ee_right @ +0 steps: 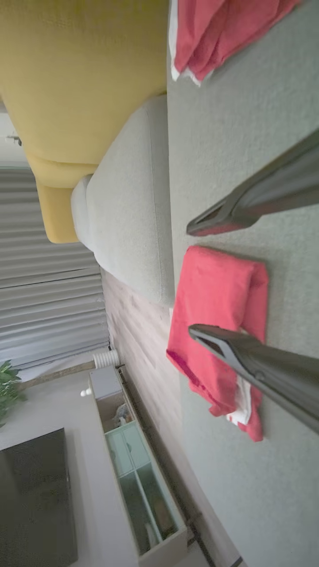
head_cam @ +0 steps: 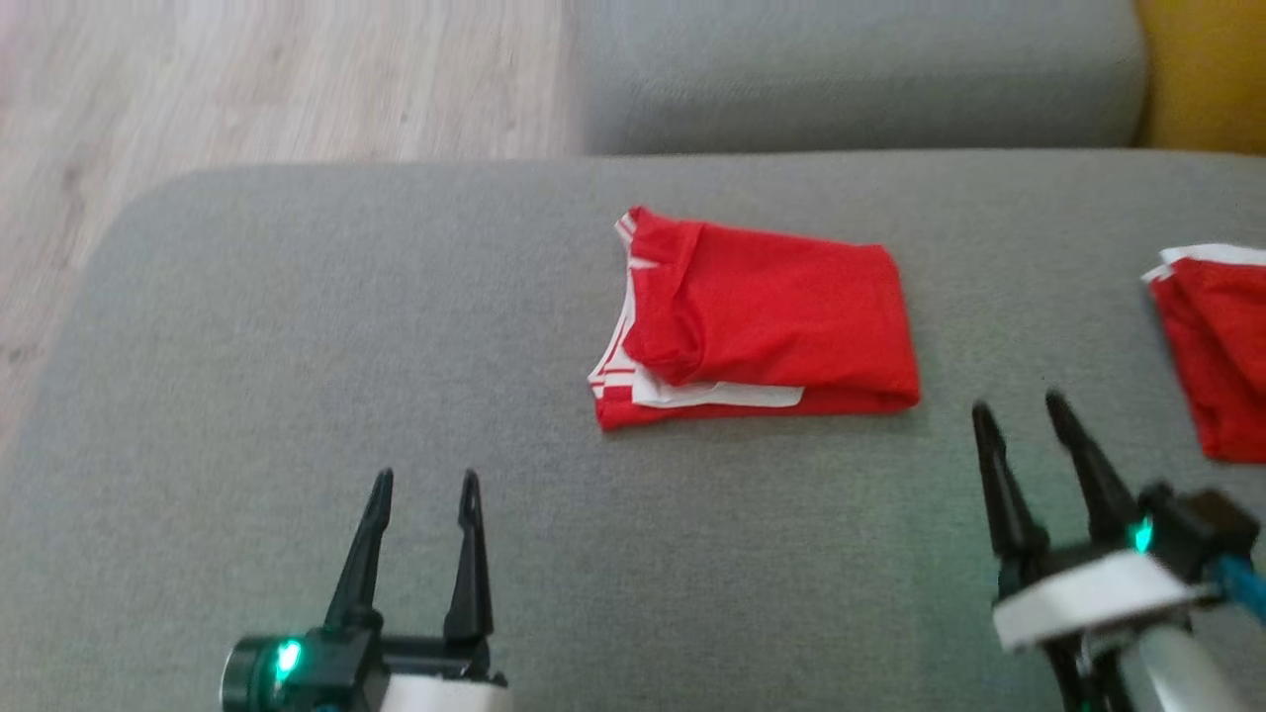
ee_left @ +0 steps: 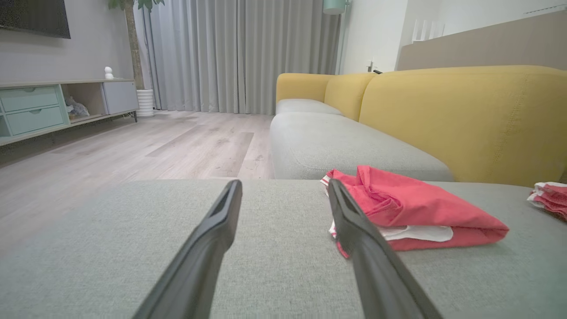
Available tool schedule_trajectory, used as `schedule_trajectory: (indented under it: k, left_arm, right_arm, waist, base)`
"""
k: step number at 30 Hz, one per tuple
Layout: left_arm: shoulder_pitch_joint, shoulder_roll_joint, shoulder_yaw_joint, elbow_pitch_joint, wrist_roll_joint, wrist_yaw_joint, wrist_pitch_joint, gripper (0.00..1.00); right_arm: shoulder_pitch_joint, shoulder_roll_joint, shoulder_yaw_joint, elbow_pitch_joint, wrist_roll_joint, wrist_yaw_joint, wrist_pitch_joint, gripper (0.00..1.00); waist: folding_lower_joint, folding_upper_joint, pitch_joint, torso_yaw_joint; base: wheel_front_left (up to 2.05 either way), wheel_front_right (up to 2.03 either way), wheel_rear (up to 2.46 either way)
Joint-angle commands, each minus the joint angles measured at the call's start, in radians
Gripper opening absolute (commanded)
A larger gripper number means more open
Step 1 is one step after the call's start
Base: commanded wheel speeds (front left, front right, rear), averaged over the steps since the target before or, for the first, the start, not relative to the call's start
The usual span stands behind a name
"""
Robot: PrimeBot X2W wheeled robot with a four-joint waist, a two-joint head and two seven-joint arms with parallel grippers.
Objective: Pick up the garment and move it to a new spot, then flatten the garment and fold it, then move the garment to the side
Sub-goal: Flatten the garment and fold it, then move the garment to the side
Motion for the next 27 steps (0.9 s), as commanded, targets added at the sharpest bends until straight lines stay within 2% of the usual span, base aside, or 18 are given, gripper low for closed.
schedule_trajectory:
  k: [1, 8, 27]
  left_arm:
    - [-0.009, -0.01, 0.046, -0.022, 0.009, -0.007, -0.005, 1.0]
    - [0.026, -0.013, 0.08, -0.008, 0.035, -0.015, -0.005, 1.0]
    - [0.038, -0.015, 0.116, 0.012, 0.051, -0.026, -0.005, 1.0]
  right_arm:
    - [0.016, 0.001, 0.003, -0.045, -0.033, -0.001, -0.012, 1.0]
    - [0.077, 0.057, -0.03, -0.069, -0.082, -0.001, -0.012, 1.0]
    - [0.075, 0.079, -0.044, -0.051, -0.158, -0.001, -0.012, 1.0]
  waist:
    - [0.0003, -0.0001, -0.027, -0.019]
    - [0.0003, -0.0001, -0.037, -0.041]
    - [0.0003, -0.0001, -0.051, -0.056]
  base:
    - [0.0, 0.0, 0.0]
    - [0.0, 0.0, 0.0]
    - [0.0, 0.0, 0.0]
